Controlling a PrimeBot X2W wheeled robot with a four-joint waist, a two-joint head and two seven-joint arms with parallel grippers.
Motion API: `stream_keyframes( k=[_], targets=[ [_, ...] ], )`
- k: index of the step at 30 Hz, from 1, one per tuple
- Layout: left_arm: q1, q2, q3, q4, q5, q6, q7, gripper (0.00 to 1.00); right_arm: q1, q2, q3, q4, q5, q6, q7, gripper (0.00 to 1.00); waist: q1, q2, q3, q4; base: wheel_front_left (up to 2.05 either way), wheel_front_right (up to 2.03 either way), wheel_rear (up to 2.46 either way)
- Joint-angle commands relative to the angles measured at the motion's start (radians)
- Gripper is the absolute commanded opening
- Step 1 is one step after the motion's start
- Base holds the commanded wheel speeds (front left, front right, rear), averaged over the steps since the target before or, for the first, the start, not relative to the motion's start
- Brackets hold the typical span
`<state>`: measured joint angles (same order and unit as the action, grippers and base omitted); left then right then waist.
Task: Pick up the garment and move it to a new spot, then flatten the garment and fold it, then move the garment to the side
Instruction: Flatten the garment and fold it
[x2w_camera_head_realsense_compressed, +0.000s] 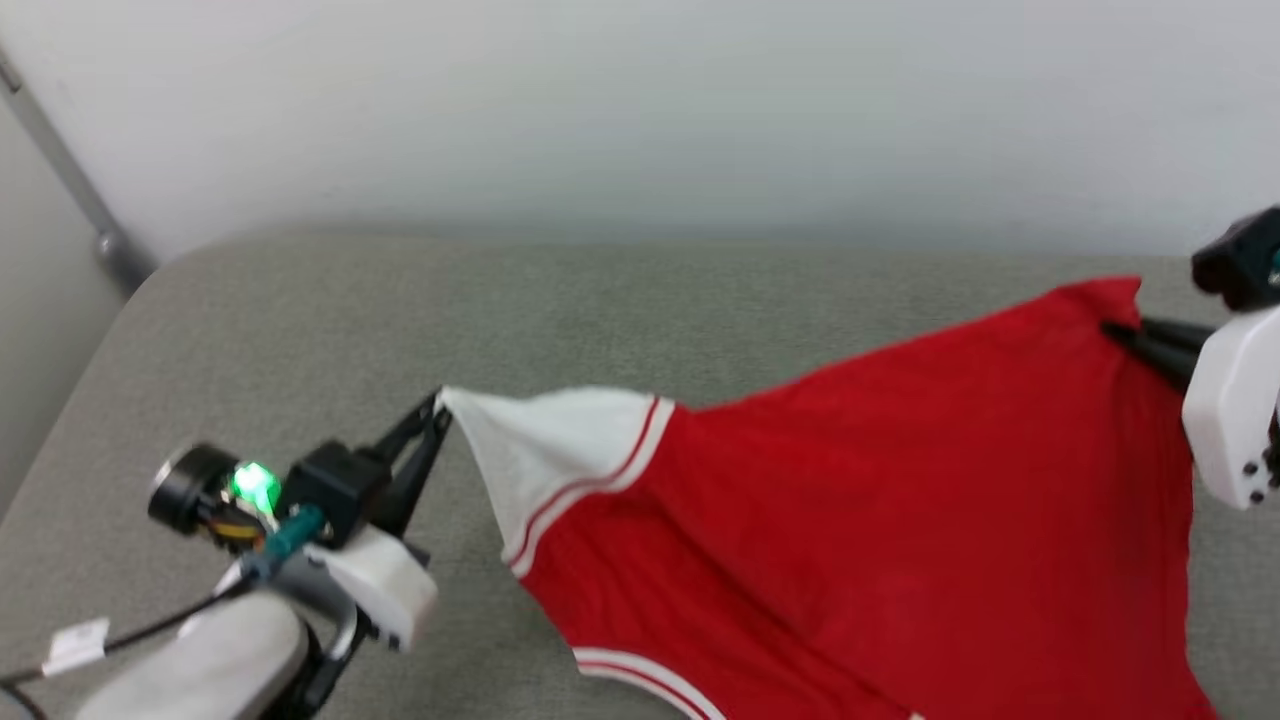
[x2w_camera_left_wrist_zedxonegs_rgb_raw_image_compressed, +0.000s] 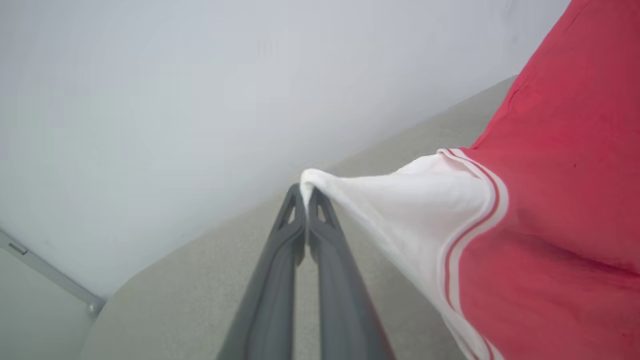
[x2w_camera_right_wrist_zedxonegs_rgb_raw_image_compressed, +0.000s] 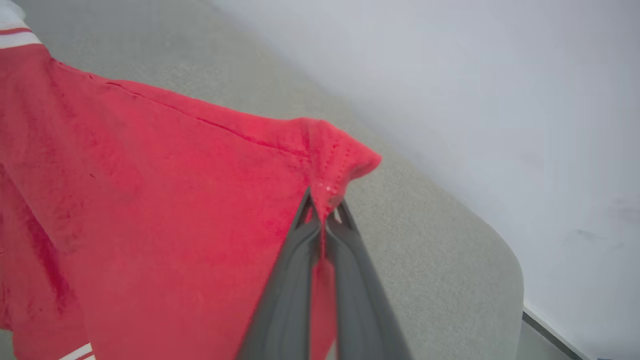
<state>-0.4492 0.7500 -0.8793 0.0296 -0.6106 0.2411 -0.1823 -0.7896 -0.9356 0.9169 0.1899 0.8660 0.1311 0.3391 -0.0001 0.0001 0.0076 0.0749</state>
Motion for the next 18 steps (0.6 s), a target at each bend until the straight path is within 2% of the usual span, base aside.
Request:
stream_keyframes(
  k=[1, 11, 18],
  targets=[
    [-0.039, -0.001, 0.011, 0.002, 0.005, -0.008, 0.005, 0.00, -0.019, 0.014, -0.022, 0.003, -0.017, -0.001, -0.018, 0.00, 0.0001, -0.0001, -0.014, -0.021, 0.00, 0.00, 0.00],
    [-0.401, -0.057, 0.086, 0.102, 0.039, -0.105, 0.048, 0.00, -0.152, 0.122, -0.238, 0.053, -0.167, -0.001, -0.098, 0.00, 0.0001, -0.0001, 0.078, -0.055, 0.00, 0.00, 0.00],
    [-0.694, -0.051, 0.124, 0.167, 0.110, -0.172, 0.092, 0.00, -0.353, 0.224, -0.366, 0.108, -0.301, -0.001, -0.115, 0.00, 0.0001, -0.0001, 0.216, -0.077, 0.00, 0.00, 0.00]
  ],
)
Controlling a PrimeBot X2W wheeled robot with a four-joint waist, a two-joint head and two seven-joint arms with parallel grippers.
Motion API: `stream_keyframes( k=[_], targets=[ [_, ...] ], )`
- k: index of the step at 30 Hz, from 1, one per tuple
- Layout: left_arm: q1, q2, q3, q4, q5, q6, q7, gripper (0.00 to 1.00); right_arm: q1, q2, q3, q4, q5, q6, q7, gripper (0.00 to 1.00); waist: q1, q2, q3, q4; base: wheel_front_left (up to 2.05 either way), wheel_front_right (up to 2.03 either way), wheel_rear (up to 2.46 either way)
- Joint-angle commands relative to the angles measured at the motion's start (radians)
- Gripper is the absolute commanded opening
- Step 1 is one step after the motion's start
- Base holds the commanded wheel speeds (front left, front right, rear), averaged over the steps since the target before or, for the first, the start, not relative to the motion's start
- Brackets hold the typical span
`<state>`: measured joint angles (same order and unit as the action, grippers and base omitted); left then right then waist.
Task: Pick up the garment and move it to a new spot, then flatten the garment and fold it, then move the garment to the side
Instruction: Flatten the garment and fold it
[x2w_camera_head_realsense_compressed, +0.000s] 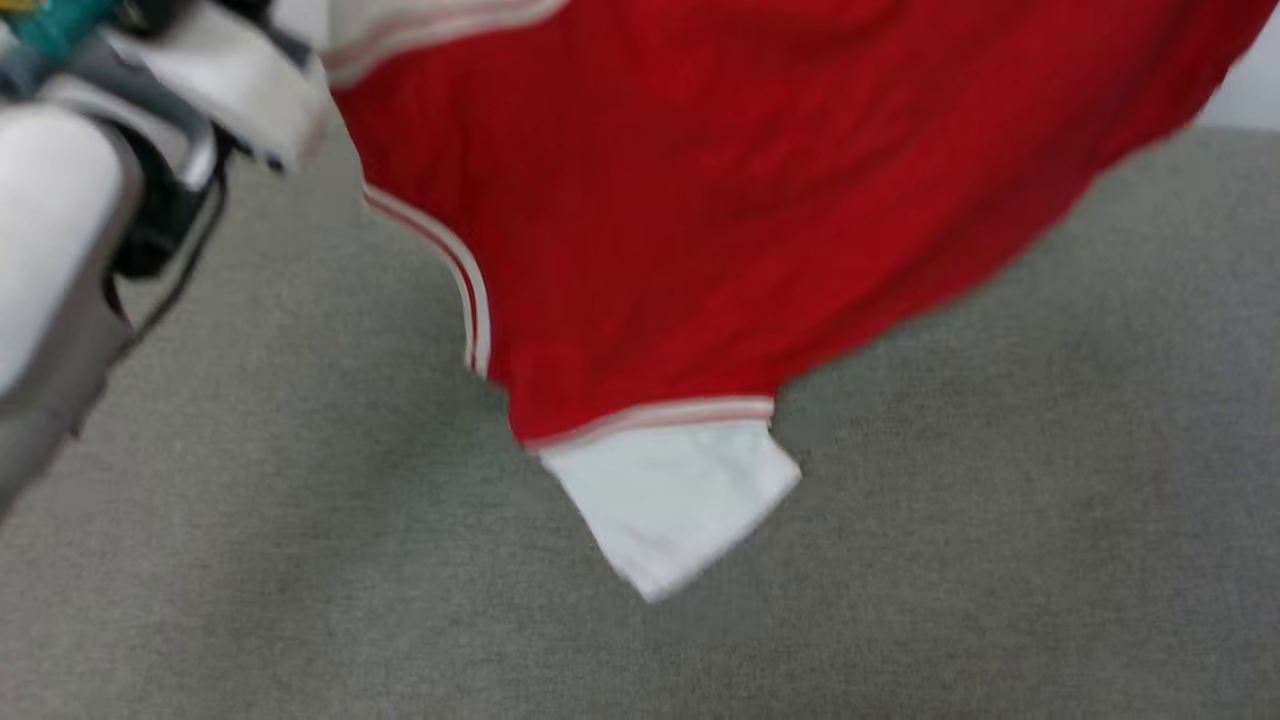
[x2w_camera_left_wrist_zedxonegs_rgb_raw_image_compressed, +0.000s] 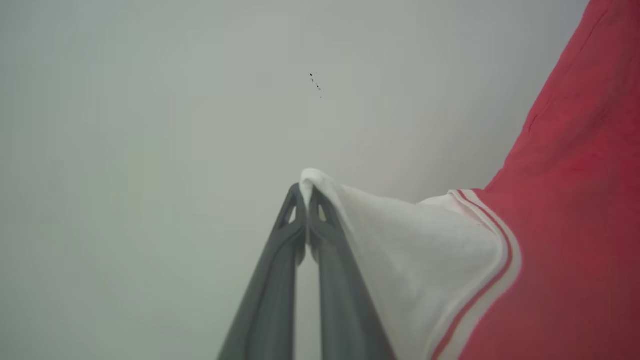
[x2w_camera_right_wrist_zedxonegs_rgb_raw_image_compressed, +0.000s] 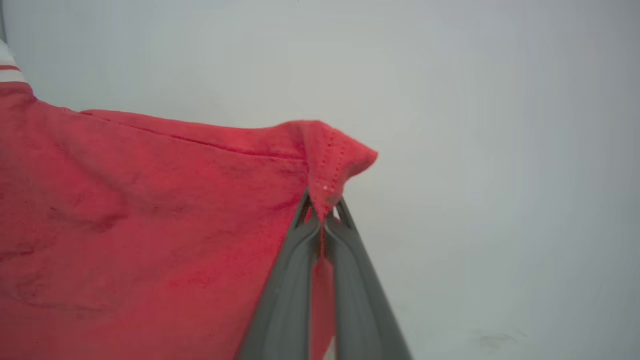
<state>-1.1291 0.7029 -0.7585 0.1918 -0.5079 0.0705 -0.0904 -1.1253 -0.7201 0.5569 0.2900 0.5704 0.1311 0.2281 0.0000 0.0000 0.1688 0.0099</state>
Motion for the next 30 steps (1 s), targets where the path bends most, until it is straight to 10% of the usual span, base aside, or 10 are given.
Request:
stream_keyframes(
  k=[1, 16, 30],
  targets=[
    [-0.058, -0.005, 0.005, 0.017, 0.016, -0.015, 0.014, 0.00, -0.052, 0.022, -0.019, 0.018, -0.024, -0.001, -0.005, 0.00, 0.0000, 0.0000, 0.077, -0.011, 0.00, 0.00, 0.00],
    [-0.707, -0.125, 0.039, 0.385, 0.135, -0.149, -0.014, 0.00, -0.633, 0.112, 0.025, 0.303, -0.222, -0.001, -0.057, 0.00, 0.0000, 0.0000, 0.311, -0.001, 0.00, 0.00, 0.00],
    [-0.856, -0.195, 0.015, 0.645, 0.129, -0.182, -0.124, 0.00, -0.771, 0.191, 0.132, 0.519, -0.187, -0.001, -0.149, 0.00, 0.0000, 0.0000, 0.361, 0.021, 0.00, 0.00, 0.00]
  ],
)
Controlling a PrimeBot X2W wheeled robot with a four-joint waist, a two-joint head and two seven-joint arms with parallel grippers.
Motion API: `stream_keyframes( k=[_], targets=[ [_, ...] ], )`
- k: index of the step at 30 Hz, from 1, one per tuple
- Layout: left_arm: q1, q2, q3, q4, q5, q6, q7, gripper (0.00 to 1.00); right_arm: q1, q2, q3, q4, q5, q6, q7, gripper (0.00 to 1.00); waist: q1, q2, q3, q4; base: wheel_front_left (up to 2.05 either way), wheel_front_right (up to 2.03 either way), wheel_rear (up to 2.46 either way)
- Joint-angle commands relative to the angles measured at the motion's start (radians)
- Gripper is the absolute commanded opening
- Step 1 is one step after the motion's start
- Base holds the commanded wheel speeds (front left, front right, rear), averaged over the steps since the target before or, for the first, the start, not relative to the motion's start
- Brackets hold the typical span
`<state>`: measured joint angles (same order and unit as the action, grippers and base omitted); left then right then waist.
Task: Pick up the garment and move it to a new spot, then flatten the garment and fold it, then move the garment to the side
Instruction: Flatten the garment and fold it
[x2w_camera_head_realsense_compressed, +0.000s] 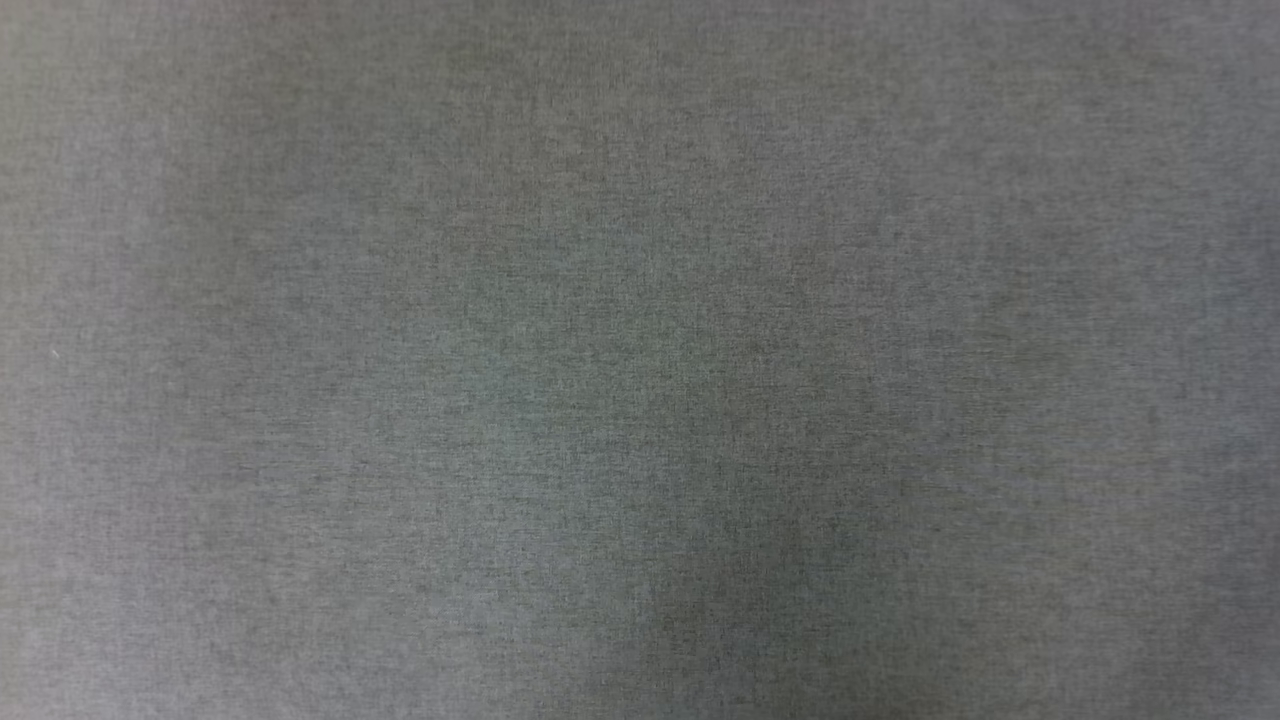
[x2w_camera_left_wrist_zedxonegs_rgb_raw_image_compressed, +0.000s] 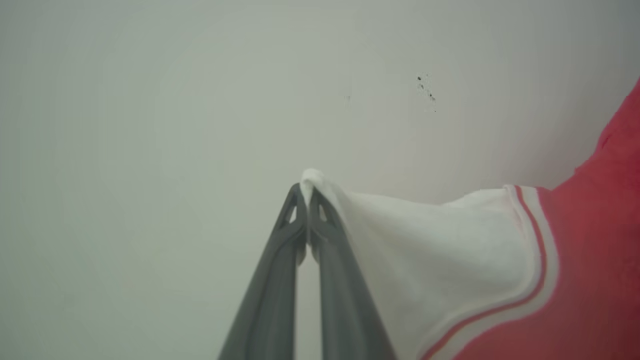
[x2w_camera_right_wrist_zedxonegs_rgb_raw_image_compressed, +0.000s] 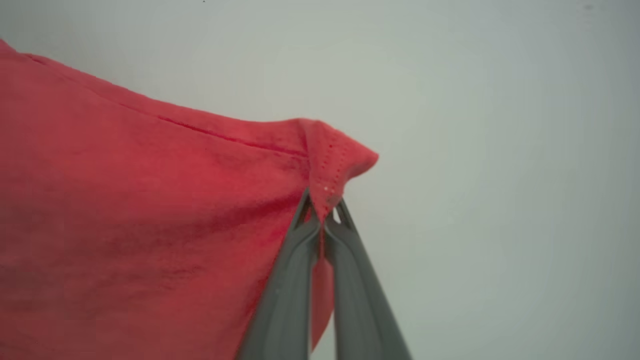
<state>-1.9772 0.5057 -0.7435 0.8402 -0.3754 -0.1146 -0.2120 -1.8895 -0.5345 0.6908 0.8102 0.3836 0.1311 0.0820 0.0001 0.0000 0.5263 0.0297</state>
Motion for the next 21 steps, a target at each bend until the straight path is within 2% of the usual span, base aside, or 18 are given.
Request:
stream_keyframes(
  k=[1, 13, 16, 21],
  targets=[
    [-0.006, 0.000, -0.004, 0.010, -0.006, 0.000, -0.006, 0.00, -0.006, 0.007, 0.008, 0.009, 0.006, -0.001, -0.007, 0.00, -0.0001, 0.0000, 0.009, 0.001, 0.00, 0.00, 0.00],
    [0.168, -0.053, -0.042, 0.101, -0.065, -0.012, -0.050, 0.00, 0.154, 0.045, 0.159, 0.120, 0.111, -0.001, -0.085, 0.00, -0.0001, 0.0000, 0.057, 0.008, 0.00, 0.00, 0.00],
    [0.253, -0.055, -0.046, 0.081, -0.077, -0.012, -0.054, 0.00, 0.208, 0.052, 0.193, 0.131, 0.129, -0.001, -0.119, 0.00, -0.0001, 0.0000, 0.051, 0.007, 0.00, 0.00, 0.00],
    [0.451, -0.021, -0.024, -0.032, -0.081, -0.005, -0.054, 0.00, 0.347, 0.057, 0.245, 0.134, 0.172, -0.001, -0.185, 0.00, -0.0001, 0.0000, 0.012, 0.009, 0.00, 0.00, 0.00]
  ],
)
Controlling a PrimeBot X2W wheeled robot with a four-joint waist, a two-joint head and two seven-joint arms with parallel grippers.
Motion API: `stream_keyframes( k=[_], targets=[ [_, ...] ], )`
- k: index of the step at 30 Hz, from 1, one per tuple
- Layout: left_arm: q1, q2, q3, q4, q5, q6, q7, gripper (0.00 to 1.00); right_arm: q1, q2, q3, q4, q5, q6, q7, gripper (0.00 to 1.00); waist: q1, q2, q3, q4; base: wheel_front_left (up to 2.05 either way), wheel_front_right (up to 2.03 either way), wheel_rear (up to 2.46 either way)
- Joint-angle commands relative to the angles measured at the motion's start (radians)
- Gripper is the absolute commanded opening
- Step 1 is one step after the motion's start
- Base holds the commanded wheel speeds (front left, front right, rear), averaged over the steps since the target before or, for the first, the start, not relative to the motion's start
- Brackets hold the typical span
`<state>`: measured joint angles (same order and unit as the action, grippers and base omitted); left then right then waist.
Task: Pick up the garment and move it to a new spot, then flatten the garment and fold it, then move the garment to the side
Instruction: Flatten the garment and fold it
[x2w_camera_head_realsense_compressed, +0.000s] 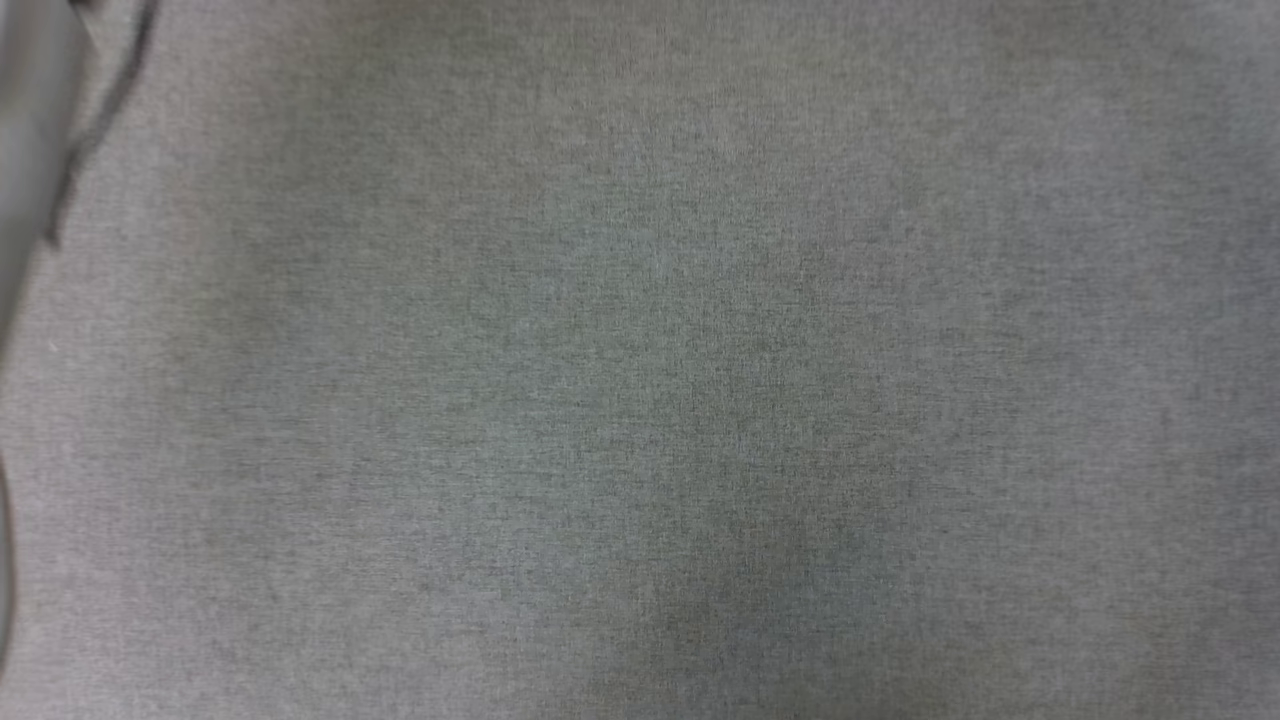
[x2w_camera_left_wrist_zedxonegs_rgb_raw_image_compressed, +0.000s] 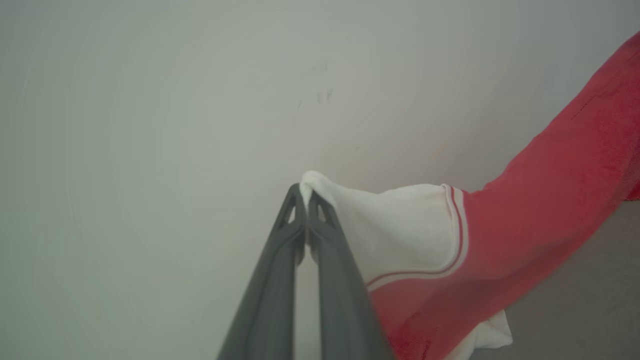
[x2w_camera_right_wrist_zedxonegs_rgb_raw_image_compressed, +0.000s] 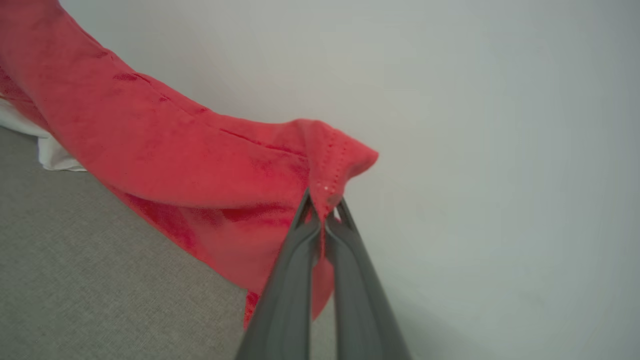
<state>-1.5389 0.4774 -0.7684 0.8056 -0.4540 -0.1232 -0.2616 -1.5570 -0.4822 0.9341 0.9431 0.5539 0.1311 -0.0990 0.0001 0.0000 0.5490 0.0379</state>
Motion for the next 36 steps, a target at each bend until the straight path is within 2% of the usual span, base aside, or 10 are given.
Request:
stream_keyframes(
  k=[1, 8, 13, 23, 32, 36],
  targets=[
    [0.053, 0.012, 0.012, -0.027, -0.007, 0.014, -0.004, 0.00, 0.046, 0.005, 0.011, -0.003, 0.010, -0.001, -0.014, 0.00, -0.0001, 0.0000, -0.024, 0.001, 0.00, 0.00, 0.00],
    [0.393, 0.051, 0.011, -0.218, -0.009, 0.063, -0.004, 0.00, 0.265, -0.017, 0.081, -0.048, 0.076, -0.001, -0.074, 0.00, -0.0001, 0.0000, -0.110, 0.009, 0.00, 0.00, 0.00],
    [0.625, 0.084, 0.011, -0.334, -0.043, 0.123, -0.004, 0.00, 0.422, -0.038, 0.127, -0.081, 0.122, -0.001, -0.095, 0.00, -0.0001, 0.0000, -0.179, 0.001, 0.00, 0.00, 0.00],
    [1.086, 0.198, -0.016, -0.557, -0.151, 0.246, 0.025, 0.00, 0.673, -0.095, 0.171, -0.154, 0.210, -0.001, -0.115, 0.00, -0.0001, 0.0000, -0.328, -0.016, 0.00, 0.00, 0.00],
    [1.377, 0.276, -0.014, -0.706, -0.263, 0.344, 0.056, 0.00, 0.902, -0.209, 0.206, -0.287, 0.276, -0.001, -0.070, 0.00, -0.0001, 0.0000, -0.448, -0.013, 0.00, 0.00, 0.00],
    [1.472, 0.285, -0.050, -0.750, -0.284, 0.365, 0.077, 0.00, 1.020, -0.251, 0.197, -0.342, 0.304, -0.001, -0.060, 0.00, -0.0001, 0.0000, -0.496, -0.006, 0.00, 0.00, 0.00]
  ],
)
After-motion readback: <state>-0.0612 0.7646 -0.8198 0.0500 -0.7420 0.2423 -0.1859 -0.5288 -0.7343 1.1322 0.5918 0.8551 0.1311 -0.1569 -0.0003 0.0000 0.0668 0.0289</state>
